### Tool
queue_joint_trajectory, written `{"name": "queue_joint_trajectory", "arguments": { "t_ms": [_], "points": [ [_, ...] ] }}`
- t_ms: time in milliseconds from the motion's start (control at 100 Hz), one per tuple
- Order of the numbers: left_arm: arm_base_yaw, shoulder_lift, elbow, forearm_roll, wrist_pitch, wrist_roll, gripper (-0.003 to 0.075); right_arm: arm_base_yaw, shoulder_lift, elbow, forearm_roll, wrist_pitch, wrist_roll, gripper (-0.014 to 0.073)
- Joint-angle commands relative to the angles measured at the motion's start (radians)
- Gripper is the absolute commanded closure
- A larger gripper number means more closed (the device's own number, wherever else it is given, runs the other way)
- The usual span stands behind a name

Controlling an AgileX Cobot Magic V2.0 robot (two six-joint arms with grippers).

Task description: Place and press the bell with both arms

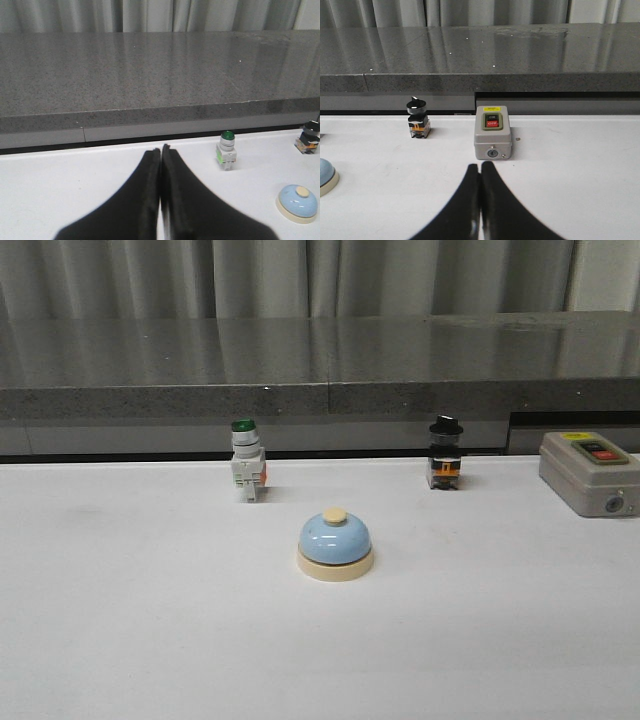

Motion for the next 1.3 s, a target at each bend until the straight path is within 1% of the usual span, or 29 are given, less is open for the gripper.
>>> {"name": "queue_joint_trajectory", "arguments": {
  "t_ms": [0, 80, 220, 390, 490, 610, 720, 810, 1290],
  "points": [
    [0.001, -0.008, 0.011, 0.014, -0.131, -0.01, 0.074, -0.007, -0.017, -0.015, -0.009, -0.085, -0.005, 0.0654],
    [0.001, -0.048, 0.076, 0.051, -0.189, -0.01, 0.074, -0.007, -0.017, -0.015, -0.009, -0.085, -0.005, 0.0654],
    [0.004, -0.133, 0.202, 0.115, -0.229, -0.01, 0.074, -0.007, -0.017, -0.015, -0.009, -0.085, -0.005, 0.0654],
    [0.037, -0.267, 0.349, 0.11, -0.277, -0.01, 0.074, -0.007, -0.017, -0.015, -0.009, -0.085, -0.005, 0.0654],
    [0.06, -0.346, 0.42, 0.11, -0.282, -0.01, 0.074, -0.007, -0.017, -0.015, -0.009, -0.085, -0.005, 0.0654],
    [0.08, -0.383, 0.478, 0.11, -0.306, -0.011, 0.074, -0.007, -0.017, -0.015, -0.009, -0.085, -0.005, 0.0654],
    [0.083, -0.382, 0.512, 0.11, -0.366, -0.021, 0.074, -0.007, -0.017, -0.015, -0.009, -0.085, -0.005, 0.0654],
    [0.083, -0.382, 0.512, 0.11, -0.378, -0.029, 0.074, -0.007, -0.017, -0.015, -0.009, -0.084, -0.005, 0.0654],
    [0.083, -0.382, 0.512, 0.097, -0.378, -0.029, 0.074, -0.007, -0.017, -0.015, -0.009, -0.084, -0.005, 0.0654]
  ]
}}
